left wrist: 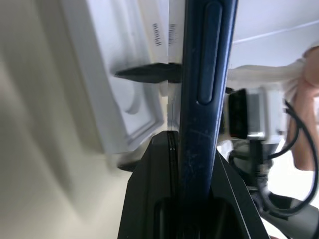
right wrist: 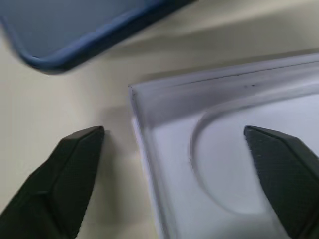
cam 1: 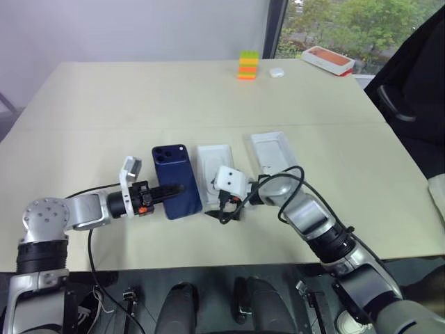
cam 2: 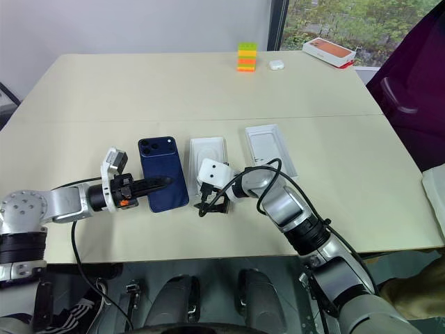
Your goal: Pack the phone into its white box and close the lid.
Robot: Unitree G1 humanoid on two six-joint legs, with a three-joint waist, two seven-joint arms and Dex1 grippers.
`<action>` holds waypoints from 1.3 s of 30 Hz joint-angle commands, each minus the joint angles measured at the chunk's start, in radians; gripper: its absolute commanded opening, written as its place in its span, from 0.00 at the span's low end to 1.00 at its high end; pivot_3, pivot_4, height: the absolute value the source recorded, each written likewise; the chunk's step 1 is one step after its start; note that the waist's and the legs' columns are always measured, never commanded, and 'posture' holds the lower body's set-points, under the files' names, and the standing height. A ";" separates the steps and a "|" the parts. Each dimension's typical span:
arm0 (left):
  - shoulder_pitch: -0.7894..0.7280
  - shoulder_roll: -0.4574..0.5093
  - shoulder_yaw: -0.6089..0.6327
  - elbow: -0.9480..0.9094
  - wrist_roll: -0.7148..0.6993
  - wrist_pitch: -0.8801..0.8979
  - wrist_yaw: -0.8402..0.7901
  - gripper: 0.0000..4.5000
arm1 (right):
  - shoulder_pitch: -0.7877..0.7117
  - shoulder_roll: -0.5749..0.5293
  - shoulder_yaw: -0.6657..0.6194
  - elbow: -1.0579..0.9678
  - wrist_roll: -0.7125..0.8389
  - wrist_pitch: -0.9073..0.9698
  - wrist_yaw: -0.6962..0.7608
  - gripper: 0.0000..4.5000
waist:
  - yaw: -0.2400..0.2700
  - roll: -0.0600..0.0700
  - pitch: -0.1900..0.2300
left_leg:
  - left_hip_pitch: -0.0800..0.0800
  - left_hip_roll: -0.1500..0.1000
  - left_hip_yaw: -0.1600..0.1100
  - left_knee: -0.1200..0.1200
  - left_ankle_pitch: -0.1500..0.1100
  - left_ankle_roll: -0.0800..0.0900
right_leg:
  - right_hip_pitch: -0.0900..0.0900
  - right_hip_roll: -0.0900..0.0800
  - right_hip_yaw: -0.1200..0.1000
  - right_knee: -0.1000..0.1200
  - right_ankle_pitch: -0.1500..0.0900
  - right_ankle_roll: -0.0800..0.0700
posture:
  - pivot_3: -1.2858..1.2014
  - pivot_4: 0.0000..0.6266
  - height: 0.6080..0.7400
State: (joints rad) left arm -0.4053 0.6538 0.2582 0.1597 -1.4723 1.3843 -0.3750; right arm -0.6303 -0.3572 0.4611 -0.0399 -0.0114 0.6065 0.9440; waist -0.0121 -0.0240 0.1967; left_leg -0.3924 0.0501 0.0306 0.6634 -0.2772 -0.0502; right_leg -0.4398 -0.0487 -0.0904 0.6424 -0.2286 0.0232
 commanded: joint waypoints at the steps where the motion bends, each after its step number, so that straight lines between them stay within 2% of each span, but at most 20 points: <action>1: -0.050 0.001 0.021 0.007 -0.004 0.013 -0.053 0.00 | -0.028 0.012 -0.107 -0.087 0.104 0.060 0.013 0.99 | 0.001 0.000 0.000 | 0.000 0.000 0.000 0.000 0.000 0.000 | 0.000 0.000 0.000 0.001 0.000 0.000 | 0.52 0.24 1.00; 9: -0.121 -0.035 0.028 0.047 0.021 0.024 -0.058 0.00 | -0.003 -0.094 -0.218 -0.142 0.230 0.063 0.086 0.99 | 0.001 0.000 0.000 | 0.000 0.000 0.001 0.001 0.000 0.000 | 0.000 0.000 0.000 0.002 0.000 0.000 | 0.52 0.24 1.00; 11: -0.136 -0.064 0.000 0.061 0.056 0.028 -0.053 0.00 | 0.011 -0.152 -0.253 -0.135 0.256 0.047 0.124 0.99 | 0.003 0.000 0.000 | 0.000 0.000 0.001 0.001 0.000 0.000 | 0.000 0.000 0.001 0.002 0.000 0.001 | 0.52 0.24 1.00; 13: -0.167 -0.097 -0.062 0.078 0.150 0.014 -0.026 0.00 | 0.012 -0.195 -0.280 -0.114 0.274 0.027 0.149 0.99 | 0.004 0.000 0.000 | 0.000 -0.001 0.003 0.001 0.000 0.000 | 0.000 0.000 0.000 0.002 -0.001 0.001 | 0.52 0.24 1.00; 15: -0.203 -0.135 -0.064 0.103 0.186 -0.004 -0.022 0.00 | 0.009 -0.223 -0.291 -0.092 0.275 -0.009 0.161 0.99 | 0.005 0.000 0.000 | 0.000 -0.001 0.004 0.001 0.000 0.000 | 0.000 -0.001 0.000 0.002 -0.001 0.001 | 0.52 0.24 1.00; 18: -0.271 -0.163 -0.028 0.165 0.199 0.006 -0.045 0.00 | -0.001 -0.230 -0.312 -0.056 0.286 -0.026 0.158 0.99 | -0.002 -0.003 0.001 | 0.000 -0.001 0.004 0.002 0.000 0.000 | -0.001 0.000 0.000 0.003 -0.001 0.003 | 0.52 0.24 1.00; 32: -0.412 -0.202 -0.125 0.351 0.486 -0.072 -0.274 0.00 | 0.028 -0.216 -0.296 -0.074 0.282 -0.042 0.096 0.99 | 0.005 -0.003 0.002 | 0.000 0.000 0.006 0.001 0.000 0.000 | -0.002 0.000 0.001 0.004 0.000 0.001 | 0.52 0.24 1.00; 39: -0.433 -0.220 -0.178 0.333 0.583 -0.078 -0.353 0.00 | 0.034 -0.214 -0.289 -0.082 0.282 -0.042 0.078 0.99 | -0.001 -0.003 0.002 | 0.000 0.000 0.006 0.001 0.000 0.000 | -0.002 0.000 0.001 0.004 -0.001 0.001 | 0.52 0.24 1.00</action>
State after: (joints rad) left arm -0.8171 0.4334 0.0767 0.5254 -0.8943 1.3140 -0.6941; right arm -0.5937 -0.5716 0.1823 -0.0823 0.2599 0.5813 1.0260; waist -0.0126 -0.0266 0.1983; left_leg -0.3926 0.0499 0.0370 0.6648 -0.2771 -0.0502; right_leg -0.4419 -0.0484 -0.0890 0.6462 -0.2292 0.0244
